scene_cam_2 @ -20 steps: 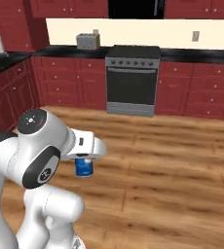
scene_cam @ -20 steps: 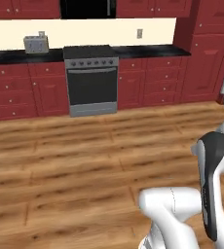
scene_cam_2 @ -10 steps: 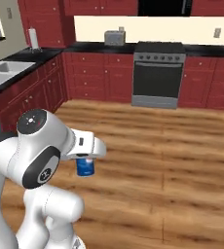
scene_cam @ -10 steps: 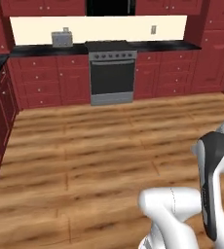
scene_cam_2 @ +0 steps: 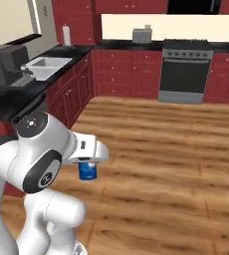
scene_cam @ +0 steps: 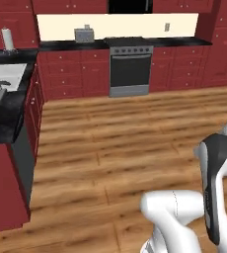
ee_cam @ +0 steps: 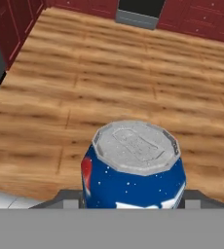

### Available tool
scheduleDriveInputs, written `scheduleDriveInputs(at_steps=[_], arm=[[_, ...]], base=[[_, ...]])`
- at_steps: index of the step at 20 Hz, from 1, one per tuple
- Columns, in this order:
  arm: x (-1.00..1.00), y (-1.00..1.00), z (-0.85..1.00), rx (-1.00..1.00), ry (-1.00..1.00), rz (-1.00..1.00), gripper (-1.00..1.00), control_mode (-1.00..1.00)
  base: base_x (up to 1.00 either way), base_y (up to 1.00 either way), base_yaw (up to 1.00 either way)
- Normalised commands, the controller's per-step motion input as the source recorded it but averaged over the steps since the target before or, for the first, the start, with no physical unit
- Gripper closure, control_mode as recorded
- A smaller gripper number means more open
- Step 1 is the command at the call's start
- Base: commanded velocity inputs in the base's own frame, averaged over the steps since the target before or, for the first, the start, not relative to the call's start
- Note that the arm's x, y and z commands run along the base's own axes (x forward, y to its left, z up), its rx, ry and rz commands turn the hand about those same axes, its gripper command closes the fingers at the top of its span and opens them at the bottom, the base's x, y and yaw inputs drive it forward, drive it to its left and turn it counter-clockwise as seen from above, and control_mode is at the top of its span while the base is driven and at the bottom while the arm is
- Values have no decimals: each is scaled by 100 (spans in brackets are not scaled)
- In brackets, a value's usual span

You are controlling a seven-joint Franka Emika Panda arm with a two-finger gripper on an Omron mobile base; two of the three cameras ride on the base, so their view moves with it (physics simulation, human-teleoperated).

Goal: Open the fridge, grab two sodas, and place both sodas inside the bowl with ice on the dining counter.

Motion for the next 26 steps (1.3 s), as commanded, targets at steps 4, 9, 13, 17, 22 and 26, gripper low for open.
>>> scheduleDriveInputs(at_steps=[4, 9, 13, 17, 22, 26], arm=[[0, 0, 0, 0, 0, 0, 100, 100], [0, 0, 0, 0, 0, 0, 100, 100], [0, 0, 0, 0, 0, 0, 100, 100], [0, 0, 0, 0, 0, 0, 100, 100], [0, 0, 0, 0, 0, 0, 100, 100], [0, 0, 0, 0, 0, 0, 100, 100]], base=[[-64, 100, 0], [-38, 100, 0], [-32, 100, 0], [-30, 100, 0], [-28, 100, 0], [-27, 100, -2]])
